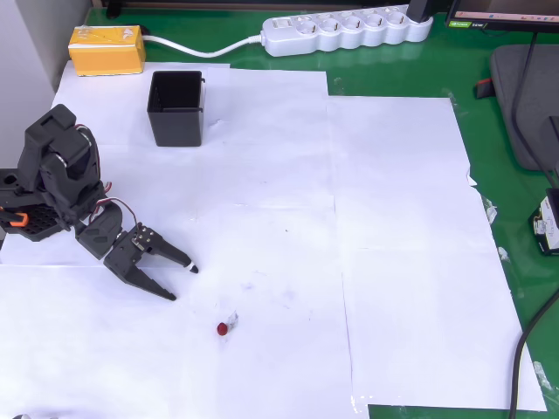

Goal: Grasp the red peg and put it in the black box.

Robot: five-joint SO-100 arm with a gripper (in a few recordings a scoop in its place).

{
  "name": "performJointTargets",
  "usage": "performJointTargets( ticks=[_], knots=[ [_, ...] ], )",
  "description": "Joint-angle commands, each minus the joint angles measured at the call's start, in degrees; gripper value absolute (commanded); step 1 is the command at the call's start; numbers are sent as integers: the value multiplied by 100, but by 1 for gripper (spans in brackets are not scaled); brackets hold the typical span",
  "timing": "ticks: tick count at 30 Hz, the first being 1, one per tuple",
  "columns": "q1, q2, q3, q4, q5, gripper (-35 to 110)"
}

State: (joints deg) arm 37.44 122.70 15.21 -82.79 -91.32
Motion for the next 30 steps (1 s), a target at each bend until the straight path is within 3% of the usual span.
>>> performJointTargets(
  ticks=[1, 4, 8, 30],
  knots=[
    [-9, -53, 167, -26, -88, 23],
    [-9, -105, 167, 70, -176, 23],
    [-35, -158, 176, 132, -193, 35],
    [9, 132, 1028, 396, -176, 36]
  ],
)
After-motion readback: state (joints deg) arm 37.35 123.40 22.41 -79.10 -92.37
